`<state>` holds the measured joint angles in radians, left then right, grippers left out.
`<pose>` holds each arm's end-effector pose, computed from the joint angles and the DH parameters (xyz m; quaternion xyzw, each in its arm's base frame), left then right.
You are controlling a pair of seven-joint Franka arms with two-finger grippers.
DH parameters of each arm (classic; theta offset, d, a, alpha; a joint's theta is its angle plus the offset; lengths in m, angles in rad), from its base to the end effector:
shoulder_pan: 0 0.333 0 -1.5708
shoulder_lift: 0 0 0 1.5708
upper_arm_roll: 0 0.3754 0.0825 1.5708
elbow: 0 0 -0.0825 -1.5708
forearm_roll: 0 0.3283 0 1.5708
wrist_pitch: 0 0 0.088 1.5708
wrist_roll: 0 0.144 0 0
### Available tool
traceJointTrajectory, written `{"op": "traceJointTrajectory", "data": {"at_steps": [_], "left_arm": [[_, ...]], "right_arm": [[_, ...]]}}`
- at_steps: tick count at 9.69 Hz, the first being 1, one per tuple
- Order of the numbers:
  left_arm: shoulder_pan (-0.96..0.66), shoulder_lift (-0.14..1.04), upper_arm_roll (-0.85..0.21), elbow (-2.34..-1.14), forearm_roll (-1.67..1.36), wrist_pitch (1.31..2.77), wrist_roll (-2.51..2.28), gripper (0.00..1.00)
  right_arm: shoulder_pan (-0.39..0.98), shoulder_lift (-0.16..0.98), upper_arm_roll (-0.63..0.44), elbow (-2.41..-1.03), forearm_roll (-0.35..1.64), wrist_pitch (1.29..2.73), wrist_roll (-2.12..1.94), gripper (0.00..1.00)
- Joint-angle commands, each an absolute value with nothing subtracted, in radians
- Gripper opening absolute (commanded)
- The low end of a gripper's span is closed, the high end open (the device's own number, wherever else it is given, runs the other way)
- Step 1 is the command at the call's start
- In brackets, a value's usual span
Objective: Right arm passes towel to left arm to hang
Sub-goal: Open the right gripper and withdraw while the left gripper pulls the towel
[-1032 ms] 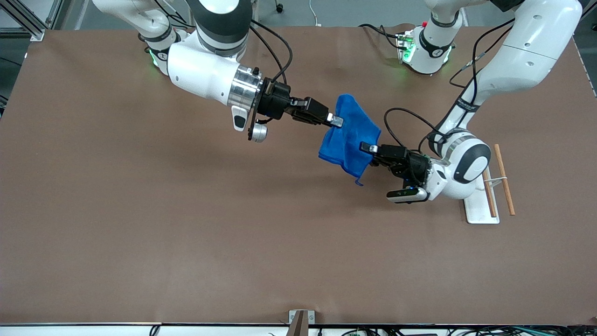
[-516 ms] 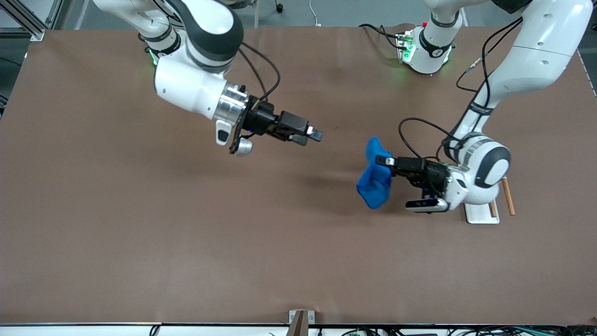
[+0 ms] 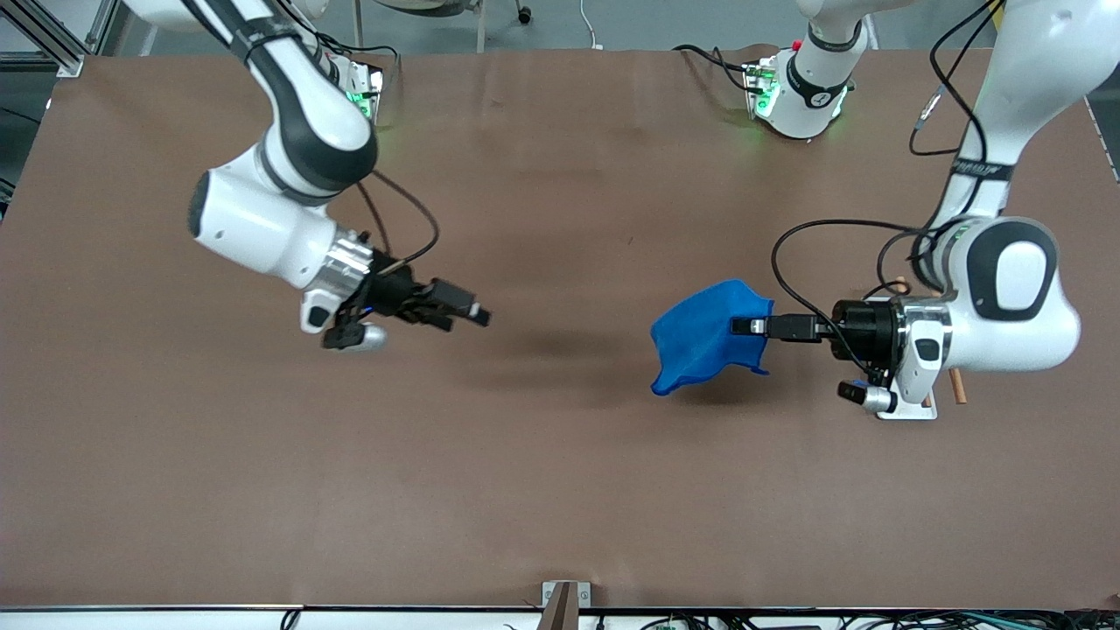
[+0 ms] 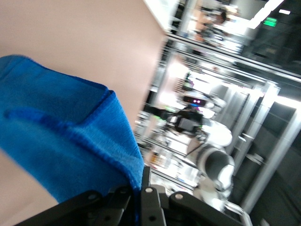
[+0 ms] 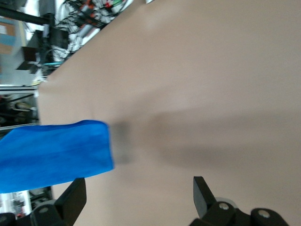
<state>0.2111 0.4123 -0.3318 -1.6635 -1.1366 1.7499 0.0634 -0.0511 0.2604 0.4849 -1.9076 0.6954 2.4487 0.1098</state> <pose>0.6114 -0.1541 0.4829 0.8086 0.1031 -0.1483 0.5600 0.5648 0.2514 0.4676 -0.9370 0.0902 -0.0452 0.3343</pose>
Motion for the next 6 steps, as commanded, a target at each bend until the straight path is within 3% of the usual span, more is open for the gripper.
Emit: {"op": "traceJointTrajectory", "data": {"at_steps": [1,6], "left_arm": [[0.204,0.336,-0.325,-1.692,-0.809,1.796,-0.132,0.0],[0.216,0.242,-0.327,-1.727,-0.173,1.793,-0.304,0.0]], "right_arm": [[-0.057,0.158,0.338,-1.961,0.491,2.302,0.123,1.0],[-0.06,-0.014,0.065,-1.924,0.12,2.007,0.133,1.0]]}}
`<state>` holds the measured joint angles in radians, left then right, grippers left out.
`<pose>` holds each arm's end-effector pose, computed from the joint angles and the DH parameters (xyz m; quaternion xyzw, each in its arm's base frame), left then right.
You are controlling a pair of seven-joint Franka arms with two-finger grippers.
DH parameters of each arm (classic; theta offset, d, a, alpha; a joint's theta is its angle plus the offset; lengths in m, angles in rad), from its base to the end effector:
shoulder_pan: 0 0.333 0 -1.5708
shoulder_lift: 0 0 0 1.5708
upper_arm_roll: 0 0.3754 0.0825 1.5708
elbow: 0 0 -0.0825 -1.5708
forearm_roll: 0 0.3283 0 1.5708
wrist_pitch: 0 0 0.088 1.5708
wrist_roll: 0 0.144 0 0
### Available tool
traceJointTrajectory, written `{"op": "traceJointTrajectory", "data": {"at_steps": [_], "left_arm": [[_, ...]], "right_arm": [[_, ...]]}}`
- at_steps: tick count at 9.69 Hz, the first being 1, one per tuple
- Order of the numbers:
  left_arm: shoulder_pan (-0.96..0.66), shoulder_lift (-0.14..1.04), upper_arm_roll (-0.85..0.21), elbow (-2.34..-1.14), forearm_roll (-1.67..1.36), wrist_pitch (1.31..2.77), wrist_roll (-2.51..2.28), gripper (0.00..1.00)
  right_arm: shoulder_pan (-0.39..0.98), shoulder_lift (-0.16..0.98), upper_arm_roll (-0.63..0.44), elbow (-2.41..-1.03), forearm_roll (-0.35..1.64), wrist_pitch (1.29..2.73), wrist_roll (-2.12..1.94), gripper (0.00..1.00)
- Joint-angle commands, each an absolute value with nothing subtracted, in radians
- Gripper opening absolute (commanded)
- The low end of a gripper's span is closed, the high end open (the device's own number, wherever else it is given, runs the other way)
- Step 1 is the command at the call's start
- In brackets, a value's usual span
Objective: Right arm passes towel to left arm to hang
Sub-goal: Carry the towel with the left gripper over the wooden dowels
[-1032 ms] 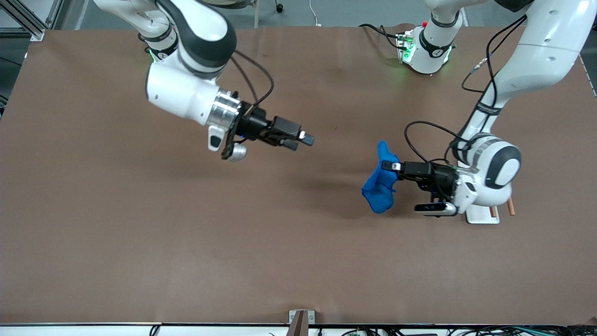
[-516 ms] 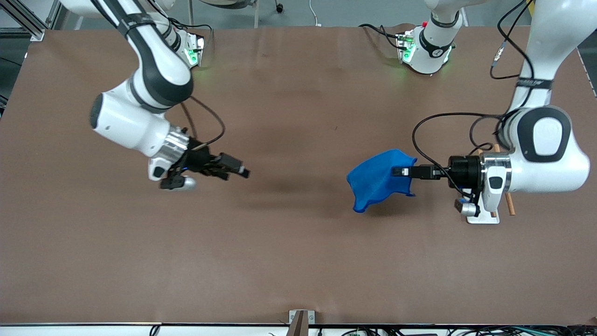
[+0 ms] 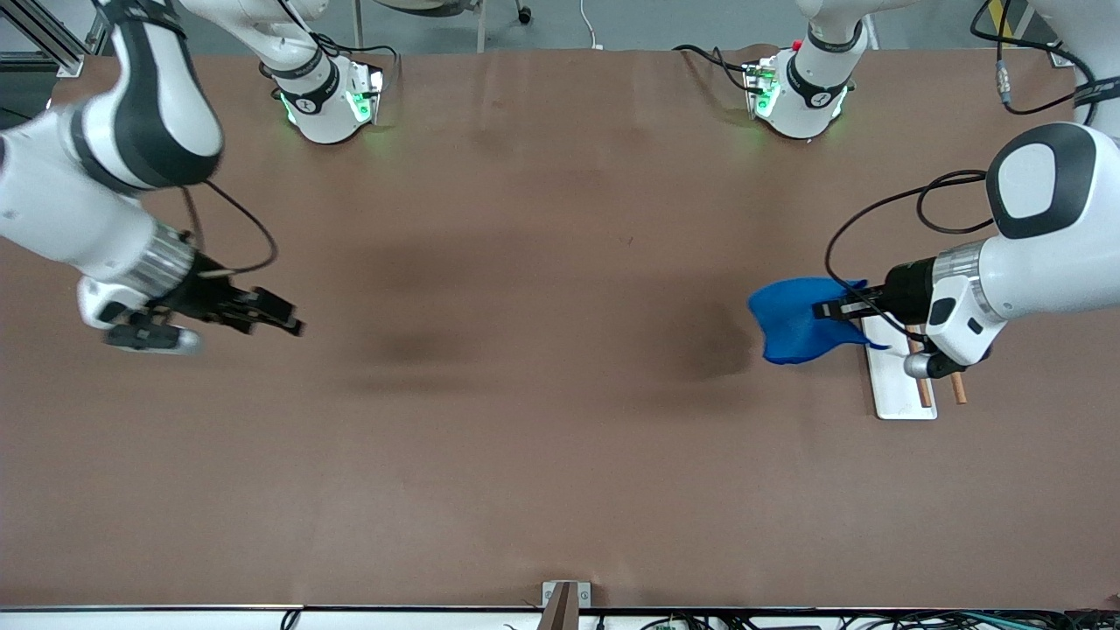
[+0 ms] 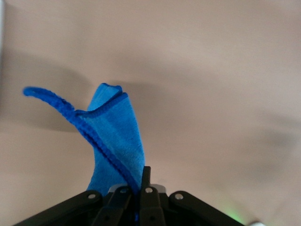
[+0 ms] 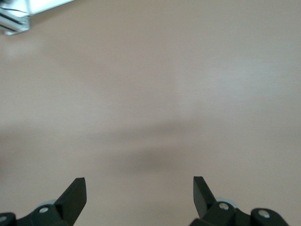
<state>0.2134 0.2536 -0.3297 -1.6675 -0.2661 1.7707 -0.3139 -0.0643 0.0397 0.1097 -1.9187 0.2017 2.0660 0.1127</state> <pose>0.5703 -0.0802 0.4987 0.9742 0.1340 -0.1029 0.1498 0.5347 0.0404 0.5252 -0.9913 0.0766 -0.0460 0.0971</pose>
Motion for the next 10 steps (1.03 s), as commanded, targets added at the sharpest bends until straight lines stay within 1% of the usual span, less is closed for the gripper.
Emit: {"op": "traceJointTrajectory", "data": {"at_steps": [1,2,3,4,5,7,9,10], "left_arm": [[0.216,0.238,-0.327,-1.744,-0.078,1.79,-0.299,0.0],[0.216,0.236,-0.327,-1.75,0.027,1.792,-0.281,0.0],[0.228,0.238,-0.321,-1.749,0.085,1.796,-0.255,0.0],[0.28,0.238,-0.324,-1.753,0.112,1.828,-0.205,0.0],[0.314,0.238,-0.324,-1.759,0.11,1.853,-0.163,0.0],[0.362,0.239,-0.324,-1.785,0.106,1.878,-0.164,0.0],[0.402,0.238,-0.324,-1.804,0.104,1.873,-0.154,0.0],[0.422,0.226,-0.325,-1.804,0.104,1.847,-0.122,0.0]], "right_arm": [[-0.058,-0.017,0.014,-1.855,0.06,1.886,0.132,1.0],[-0.058,-0.018,-0.021,-1.757,0.026,1.753,0.133,1.0],[-0.063,-0.021,-0.047,-1.682,0.02,1.653,0.126,1.0],[-0.064,-0.021,-0.09,-1.602,0.018,1.576,0.111,1.0],[-0.067,-0.017,-0.094,-1.539,0.015,1.513,0.097,1.0],[-0.061,-0.011,-0.091,-1.496,0.015,1.497,0.094,1.0],[-0.06,-0.014,-0.089,-1.531,0.015,1.476,0.062,1.0],[-0.06,-0.02,-0.089,-1.54,0.015,1.479,0.06,1.0]]}}
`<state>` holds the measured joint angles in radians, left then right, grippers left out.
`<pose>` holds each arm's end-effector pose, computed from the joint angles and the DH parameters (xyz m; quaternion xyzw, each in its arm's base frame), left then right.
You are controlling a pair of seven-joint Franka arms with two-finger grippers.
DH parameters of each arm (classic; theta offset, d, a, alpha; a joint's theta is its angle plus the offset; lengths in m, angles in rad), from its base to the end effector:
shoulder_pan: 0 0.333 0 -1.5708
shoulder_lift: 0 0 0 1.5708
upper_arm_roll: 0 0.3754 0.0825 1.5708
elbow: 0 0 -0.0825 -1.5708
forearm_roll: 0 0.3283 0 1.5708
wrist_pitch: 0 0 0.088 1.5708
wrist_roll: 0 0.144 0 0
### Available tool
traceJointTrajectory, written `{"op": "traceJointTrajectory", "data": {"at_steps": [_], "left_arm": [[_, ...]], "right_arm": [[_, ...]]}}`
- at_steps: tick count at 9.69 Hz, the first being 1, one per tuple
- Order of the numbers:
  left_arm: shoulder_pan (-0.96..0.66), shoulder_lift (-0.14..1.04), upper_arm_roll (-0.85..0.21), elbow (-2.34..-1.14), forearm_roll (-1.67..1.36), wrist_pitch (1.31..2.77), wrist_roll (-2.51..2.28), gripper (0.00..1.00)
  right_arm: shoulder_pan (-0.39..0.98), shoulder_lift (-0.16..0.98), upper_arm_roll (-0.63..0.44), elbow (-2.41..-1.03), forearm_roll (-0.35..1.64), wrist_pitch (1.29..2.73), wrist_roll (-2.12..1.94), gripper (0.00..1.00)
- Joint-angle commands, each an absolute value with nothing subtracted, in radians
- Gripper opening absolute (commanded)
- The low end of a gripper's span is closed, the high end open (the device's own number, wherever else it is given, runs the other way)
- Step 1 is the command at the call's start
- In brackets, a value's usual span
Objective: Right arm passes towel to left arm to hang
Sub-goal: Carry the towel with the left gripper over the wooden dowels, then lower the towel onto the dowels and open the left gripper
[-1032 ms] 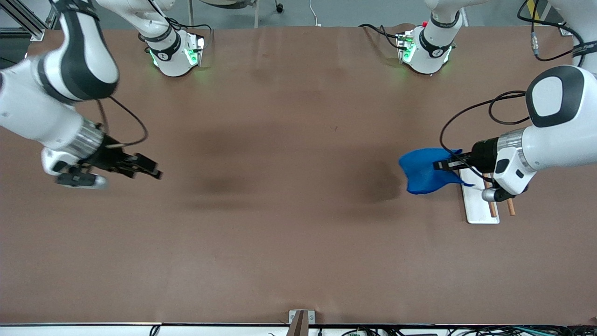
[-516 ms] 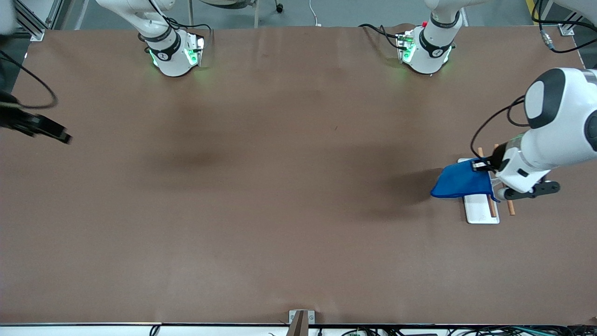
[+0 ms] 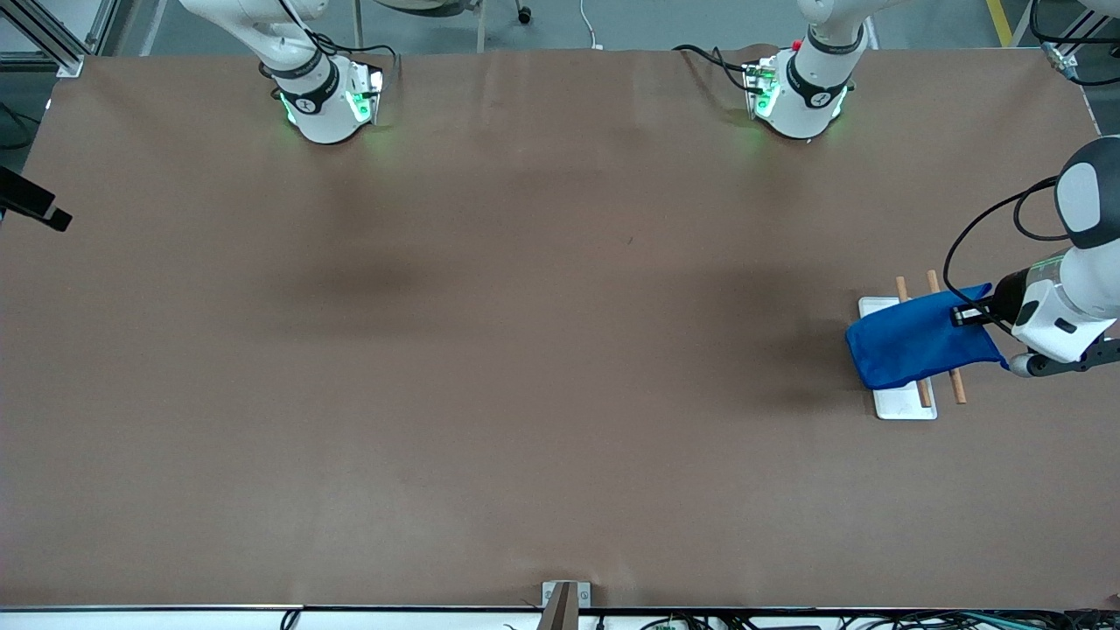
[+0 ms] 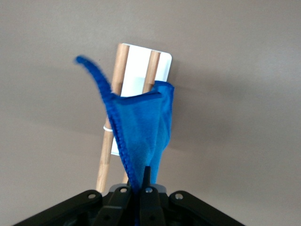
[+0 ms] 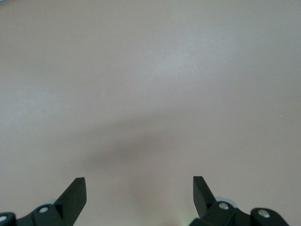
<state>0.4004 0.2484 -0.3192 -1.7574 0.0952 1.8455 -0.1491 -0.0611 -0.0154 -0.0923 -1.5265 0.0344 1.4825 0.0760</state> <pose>0.5631 0.0721 0.4630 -0.9923 -0.1001 0.0731 0.0084 0.4784 -0.0692 0.6652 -0.9933 0.1131 0.0136 0.0184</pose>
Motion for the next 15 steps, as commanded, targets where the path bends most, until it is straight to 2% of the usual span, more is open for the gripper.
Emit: {"op": "traceJointTrajectory", "data": {"at_steps": [1,6,8,11,12,13,15], "left_arm": [[0.445,0.216,-0.325,-1.802,0.104,1.832,-0.059,0.0],[0.56,0.251,-0.324,-1.795,0.104,1.836,0.101,0.01],[0.592,0.303,-0.324,-1.79,0.112,1.864,0.103,0.04],[0.601,0.318,-0.319,-1.79,0.117,1.898,0.112,0.12],[0.601,0.316,-0.318,-1.787,0.117,1.898,0.112,0.34],[0.601,0.316,-0.318,-1.776,0.118,1.893,0.113,0.99],[0.606,0.318,-0.316,-1.72,0.117,1.885,0.193,1.0]], "right_arm": [[-0.06,-0.02,-0.087,-1.534,0.008,1.476,0.049,1.0],[-0.061,-0.015,-0.087,-1.51,-0.025,1.471,-0.009,1.0],[-0.063,-0.014,-0.087,-1.494,-0.018,1.471,0.018,1.0],[-0.067,-0.014,-0.089,-1.497,-0.017,1.47,0.02,1.0],[-0.067,-0.014,-0.09,-1.502,-0.017,1.468,0.021,1.0],[-0.067,-0.014,-0.089,-1.502,-0.015,1.457,0.021,1.0],[-0.067,-0.014,-0.089,-1.503,-0.015,1.463,0.02,1.0]]}}
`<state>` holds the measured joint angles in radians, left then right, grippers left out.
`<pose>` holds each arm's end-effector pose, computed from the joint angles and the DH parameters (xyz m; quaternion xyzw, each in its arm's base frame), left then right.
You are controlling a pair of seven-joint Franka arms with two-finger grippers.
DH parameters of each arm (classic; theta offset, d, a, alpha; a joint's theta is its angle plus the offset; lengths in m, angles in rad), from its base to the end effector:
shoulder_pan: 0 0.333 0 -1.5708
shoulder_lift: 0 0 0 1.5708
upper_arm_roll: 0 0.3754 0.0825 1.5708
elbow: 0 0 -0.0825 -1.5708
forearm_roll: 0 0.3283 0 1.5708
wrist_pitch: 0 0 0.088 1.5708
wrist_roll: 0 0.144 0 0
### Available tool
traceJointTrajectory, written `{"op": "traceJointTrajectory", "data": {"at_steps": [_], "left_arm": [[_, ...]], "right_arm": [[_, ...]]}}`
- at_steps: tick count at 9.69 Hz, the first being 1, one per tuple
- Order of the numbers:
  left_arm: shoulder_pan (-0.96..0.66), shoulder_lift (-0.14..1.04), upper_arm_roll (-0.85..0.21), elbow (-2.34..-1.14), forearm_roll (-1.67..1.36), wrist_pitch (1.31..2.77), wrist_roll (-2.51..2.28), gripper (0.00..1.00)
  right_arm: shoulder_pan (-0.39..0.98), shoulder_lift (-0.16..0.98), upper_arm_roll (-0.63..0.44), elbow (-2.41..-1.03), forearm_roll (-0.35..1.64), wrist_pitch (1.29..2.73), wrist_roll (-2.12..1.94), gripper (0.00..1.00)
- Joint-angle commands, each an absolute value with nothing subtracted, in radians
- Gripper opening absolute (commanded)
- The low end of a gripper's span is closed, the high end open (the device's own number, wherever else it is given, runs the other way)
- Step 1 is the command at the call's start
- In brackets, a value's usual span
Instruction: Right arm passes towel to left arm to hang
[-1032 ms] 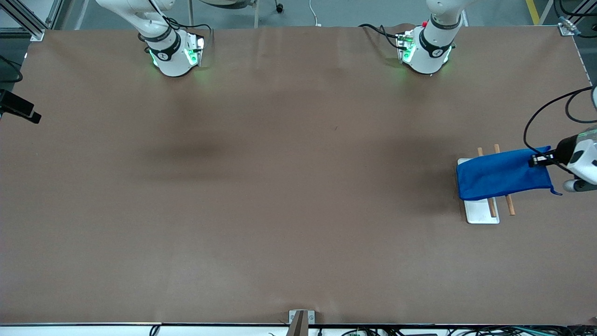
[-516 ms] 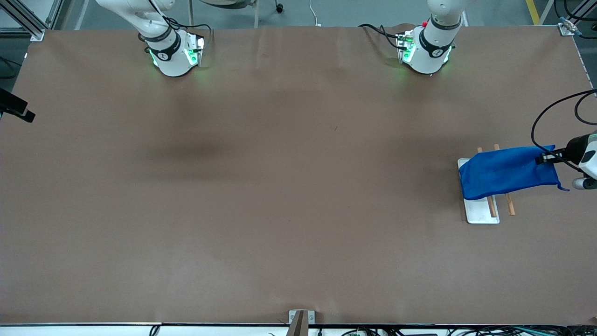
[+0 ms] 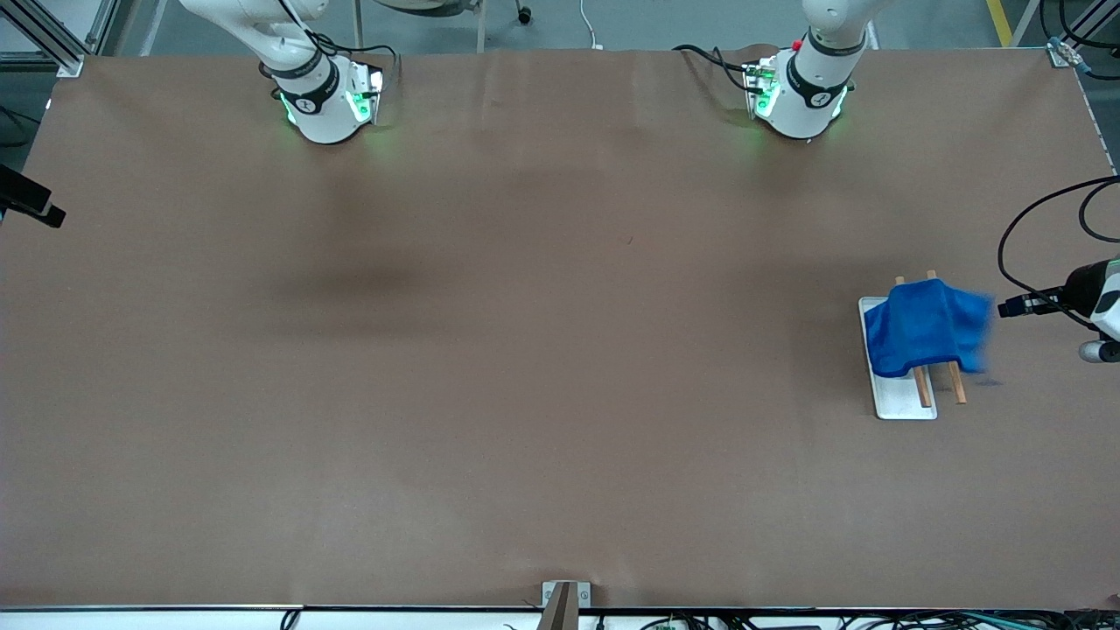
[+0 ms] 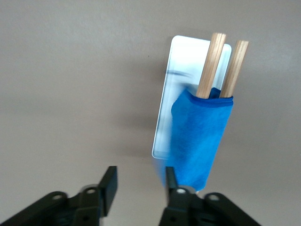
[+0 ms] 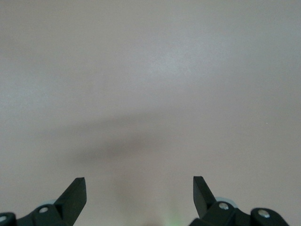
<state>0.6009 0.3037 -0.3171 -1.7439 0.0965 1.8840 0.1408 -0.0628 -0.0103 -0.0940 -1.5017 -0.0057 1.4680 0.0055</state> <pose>0.5510 0.1905 0.4401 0.9957 0.0564 -0.0714 0.0178 0.4779 -0.0768 0.6715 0.9966 -0.0813 -0.0119 0.0015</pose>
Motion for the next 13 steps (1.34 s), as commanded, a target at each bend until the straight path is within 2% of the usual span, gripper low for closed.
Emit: {"op": "traceJointTrajectory", "data": {"at_steps": [1,4,8,11,13], "left_arm": [[0.606,0.313,-0.318,-1.68,0.117,1.85,0.227,1.0],[0.594,0.298,-0.331,-1.476,0.103,1.622,0.218,1.0],[0.594,0.121,-0.471,-1.45,0.106,1.553,0.12,1.0],[0.594,0.109,-0.543,-1.37,0.101,1.436,0.133,1.0],[0.594,0.107,-0.583,-1.368,0.069,1.434,0.115,1.0]], "right_arm": [[-0.067,-0.014,-0.089,-1.505,-0.015,1.463,0.02,1.0],[-0.066,-0.014,-0.091,-1.505,-0.018,1.459,0.014,1.0],[-0.067,-0.014,-0.091,-1.505,-0.018,1.454,0.014,1.0],[-0.067,-0.014,-0.091,-1.505,-0.018,1.456,0.014,1.0],[-0.067,-0.014,-0.091,-1.505,-0.018,1.456,0.014,1.0]]}}
